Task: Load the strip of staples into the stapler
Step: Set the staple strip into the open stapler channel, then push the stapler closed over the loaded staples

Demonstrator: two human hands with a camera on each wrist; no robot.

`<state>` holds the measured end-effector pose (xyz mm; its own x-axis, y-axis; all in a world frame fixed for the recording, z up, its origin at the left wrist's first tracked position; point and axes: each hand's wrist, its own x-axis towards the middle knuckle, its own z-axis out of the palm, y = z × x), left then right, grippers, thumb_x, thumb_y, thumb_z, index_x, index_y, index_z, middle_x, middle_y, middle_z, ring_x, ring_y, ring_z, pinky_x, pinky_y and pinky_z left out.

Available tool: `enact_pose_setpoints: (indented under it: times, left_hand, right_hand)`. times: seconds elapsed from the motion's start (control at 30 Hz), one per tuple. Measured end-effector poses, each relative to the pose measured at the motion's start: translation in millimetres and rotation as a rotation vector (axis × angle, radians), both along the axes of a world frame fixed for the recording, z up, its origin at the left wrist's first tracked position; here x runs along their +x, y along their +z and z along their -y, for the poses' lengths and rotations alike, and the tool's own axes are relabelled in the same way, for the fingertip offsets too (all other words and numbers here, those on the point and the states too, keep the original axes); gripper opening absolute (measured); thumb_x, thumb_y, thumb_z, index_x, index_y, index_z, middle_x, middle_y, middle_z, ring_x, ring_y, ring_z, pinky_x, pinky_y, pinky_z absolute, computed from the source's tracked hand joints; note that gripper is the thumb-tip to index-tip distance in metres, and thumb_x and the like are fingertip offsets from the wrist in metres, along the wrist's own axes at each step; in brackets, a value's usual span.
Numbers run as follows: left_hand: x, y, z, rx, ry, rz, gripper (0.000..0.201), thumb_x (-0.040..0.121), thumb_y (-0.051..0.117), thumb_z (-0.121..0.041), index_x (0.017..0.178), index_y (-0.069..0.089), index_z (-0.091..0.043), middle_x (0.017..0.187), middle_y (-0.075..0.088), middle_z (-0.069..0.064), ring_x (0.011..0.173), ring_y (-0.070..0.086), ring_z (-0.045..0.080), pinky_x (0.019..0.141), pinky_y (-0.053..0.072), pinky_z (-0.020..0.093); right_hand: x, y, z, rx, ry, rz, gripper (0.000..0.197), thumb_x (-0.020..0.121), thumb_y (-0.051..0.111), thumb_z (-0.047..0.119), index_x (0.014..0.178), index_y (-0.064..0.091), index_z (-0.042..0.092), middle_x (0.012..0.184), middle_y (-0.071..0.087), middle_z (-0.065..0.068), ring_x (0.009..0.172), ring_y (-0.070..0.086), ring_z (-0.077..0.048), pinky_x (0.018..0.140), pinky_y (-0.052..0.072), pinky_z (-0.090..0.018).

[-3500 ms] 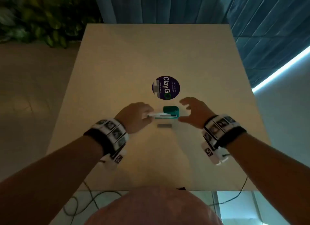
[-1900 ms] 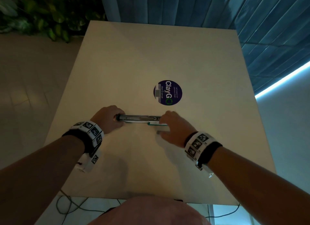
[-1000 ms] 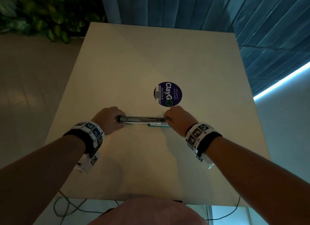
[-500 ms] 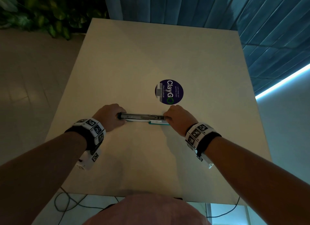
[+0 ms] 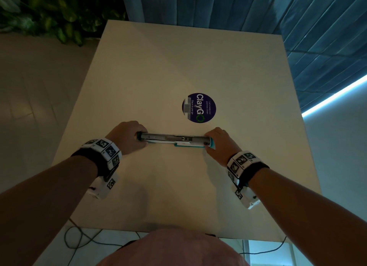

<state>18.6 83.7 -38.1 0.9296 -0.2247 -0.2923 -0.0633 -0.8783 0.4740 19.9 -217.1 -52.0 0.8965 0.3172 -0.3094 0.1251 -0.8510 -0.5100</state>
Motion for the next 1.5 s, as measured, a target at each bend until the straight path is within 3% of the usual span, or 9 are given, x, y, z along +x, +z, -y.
enact_pose_setpoints:
  times: [0.1,0.23,0.37,0.53,0.77,0.97,1.17,1.33,1.5]
  left_hand:
    - [1,16,0,-0.119,0.009,0.106,0.031,0.066,0.078,-0.016,0.094,0.064,-0.015,0.089,0.065,0.011,0.080,0.060,0.027,0.077,0.053,0.048]
    - [8,43,22,-0.275,-0.014,0.132,0.035,0.066,0.078,-0.017,0.098,0.063,-0.020,0.095,0.067,0.000,0.087,0.061,0.010,0.084,0.054,0.032]
    - [13,44,64,-0.361,-0.100,0.100,0.033,0.070,0.075,-0.020,0.100,0.062,-0.020,0.096,0.067,-0.001,0.089,0.062,0.012,0.084,0.054,0.030]
    - [17,14,114,-0.254,-0.236,0.085,0.037,0.076,0.069,-0.027,0.112,0.059,-0.019,0.103,0.064,0.005,0.091,0.055,0.016,0.083,0.048,0.033]
    - [22,-13,124,-0.178,-0.249,0.066,0.039,0.080,0.066,-0.029,0.116,0.059,-0.015,0.106,0.064,0.007,0.100,0.053,0.022,0.081,0.037,0.025]
    - [25,-10,128,-0.150,-0.279,0.037,0.037,0.080,0.067,-0.028,0.113,0.060,-0.013,0.103,0.064,0.009,0.098,0.054,0.025,0.084,0.046,0.038]
    - [19,-20,105,-0.137,-0.190,0.075,0.049,0.071,0.073,-0.030,0.112,0.050,-0.013,0.110,0.054,0.009,0.101,0.046,0.024,0.084,0.042,0.036]
    - [19,-30,84,-0.133,-0.189,0.003,0.033,0.077,0.068,-0.035,0.101,0.061,-0.013,0.096,0.060,0.010,0.086,0.050,0.021,0.076,0.045,0.037]
    - [20,-31,84,-0.121,-0.201,0.028,0.034,0.079,0.065,-0.037,0.104,0.062,-0.013,0.094,0.061,0.010,0.086,0.054,0.024,0.074,0.047,0.038]
  right_hand:
    - [2,0,0,-0.007,-0.011,-0.014,0.028,0.085,0.057,0.013,0.112,0.054,0.008,0.114,0.053,-0.014,0.106,0.047,-0.030,0.094,0.040,-0.037]
    - [5,2,0,-0.002,-0.018,-0.043,0.029,0.082,0.060,0.011,0.111,0.055,0.008,0.114,0.054,-0.016,0.107,0.047,-0.031,0.096,0.041,-0.039]
    - [6,0,1,0.001,-0.023,-0.056,0.036,0.076,0.065,0.013,0.111,0.055,0.009,0.113,0.054,-0.014,0.107,0.047,-0.030,0.095,0.041,-0.038]
    - [8,-4,0,-0.013,-0.044,-0.048,0.031,0.073,0.066,0.016,0.102,0.056,0.011,0.105,0.054,-0.012,0.100,0.048,-0.028,0.084,0.039,-0.032]
    - [10,-5,4,0.039,-0.067,-0.049,0.030,0.071,0.067,0.014,0.099,0.056,0.010,0.102,0.056,-0.014,0.096,0.050,-0.029,0.087,0.045,-0.039]
    - [10,-7,4,0.051,-0.067,-0.044,0.033,0.071,0.068,0.016,0.102,0.056,0.010,0.103,0.055,-0.013,0.098,0.050,-0.029,0.087,0.045,-0.040]
    - [12,-7,9,0.048,-0.031,-0.041,0.036,0.074,0.068,0.018,0.107,0.055,0.012,0.107,0.056,-0.012,0.100,0.050,-0.026,0.089,0.043,-0.037]
    - [10,-10,12,0.083,-0.055,-0.032,0.036,0.074,0.069,0.018,0.106,0.055,0.011,0.107,0.056,-0.012,0.100,0.051,-0.026,0.089,0.044,-0.035]
    - [11,-9,12,0.089,-0.058,-0.027,0.036,0.075,0.069,0.018,0.107,0.055,0.011,0.108,0.056,-0.011,0.102,0.051,-0.026,0.090,0.043,-0.033]
